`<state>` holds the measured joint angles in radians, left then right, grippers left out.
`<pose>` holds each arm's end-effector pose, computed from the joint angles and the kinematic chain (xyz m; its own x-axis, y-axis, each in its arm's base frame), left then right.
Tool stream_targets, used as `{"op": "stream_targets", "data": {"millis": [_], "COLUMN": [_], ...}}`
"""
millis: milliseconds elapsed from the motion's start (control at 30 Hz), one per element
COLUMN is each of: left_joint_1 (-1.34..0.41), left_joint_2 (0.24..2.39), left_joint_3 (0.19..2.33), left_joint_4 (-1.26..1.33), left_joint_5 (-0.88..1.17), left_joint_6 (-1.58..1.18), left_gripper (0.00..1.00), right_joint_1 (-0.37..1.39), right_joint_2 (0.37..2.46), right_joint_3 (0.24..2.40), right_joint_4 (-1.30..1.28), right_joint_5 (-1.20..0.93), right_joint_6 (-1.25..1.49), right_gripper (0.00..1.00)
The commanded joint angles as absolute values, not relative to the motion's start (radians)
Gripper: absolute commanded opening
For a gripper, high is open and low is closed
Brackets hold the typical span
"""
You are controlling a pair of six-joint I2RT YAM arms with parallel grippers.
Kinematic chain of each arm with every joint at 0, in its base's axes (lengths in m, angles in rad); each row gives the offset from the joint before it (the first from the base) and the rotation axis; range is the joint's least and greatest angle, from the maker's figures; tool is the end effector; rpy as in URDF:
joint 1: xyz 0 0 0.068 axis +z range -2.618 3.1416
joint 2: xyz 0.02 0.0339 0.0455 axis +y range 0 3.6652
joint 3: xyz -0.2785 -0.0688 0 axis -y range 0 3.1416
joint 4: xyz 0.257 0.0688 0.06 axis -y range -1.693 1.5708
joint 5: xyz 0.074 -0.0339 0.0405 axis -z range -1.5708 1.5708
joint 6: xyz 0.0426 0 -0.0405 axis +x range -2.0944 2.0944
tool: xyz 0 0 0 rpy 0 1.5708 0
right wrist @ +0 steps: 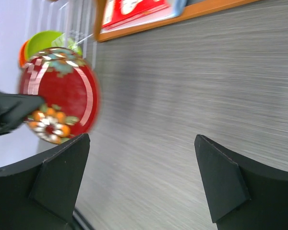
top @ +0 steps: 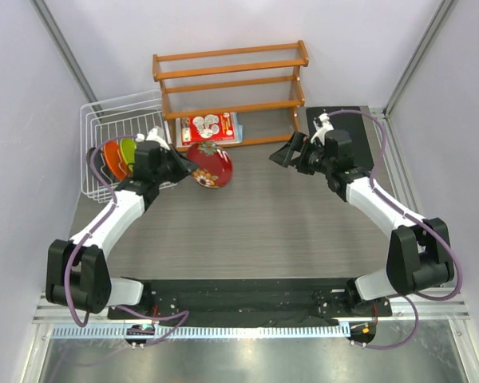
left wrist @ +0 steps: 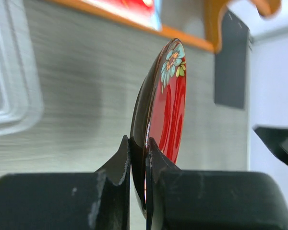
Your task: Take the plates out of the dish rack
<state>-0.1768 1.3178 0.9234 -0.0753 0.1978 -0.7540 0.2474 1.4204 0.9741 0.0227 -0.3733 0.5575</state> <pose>0.3075 -0.0634 0.2874 -0.5609 -0.5816 -0.5891 -0.0536 0.7356 -0.6753 0.3255 0.0982 0.2853 -0.6294 0.3491 -0.6943 -0.2562 0.7502 0.6095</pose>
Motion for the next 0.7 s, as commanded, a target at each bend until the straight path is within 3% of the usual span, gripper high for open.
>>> {"op": "stream_targets", "data": {"millis": [0,667], "left_joint_1": [-0.248,-0.405], "left_joint_2": [1.319,1.419], "left_joint_3": [0.922,0.870], "left_joint_4": [0.230,0.396], "left_joint_5": [0.281,0.268], "left_joint_6": [-0.871,-0.960], "left_gripper": [0.00,0.00], "right_joint_1": [0.290,0.337], "right_joint_2": [1.462,1.624], "right_joint_3": [0.957,0.870], "right_joint_4": [0.202,0.508], "right_joint_5": [-0.492,-0.610], "right_joint_6": [0.656,0.775], "right_gripper": [0.96,0.92]}}
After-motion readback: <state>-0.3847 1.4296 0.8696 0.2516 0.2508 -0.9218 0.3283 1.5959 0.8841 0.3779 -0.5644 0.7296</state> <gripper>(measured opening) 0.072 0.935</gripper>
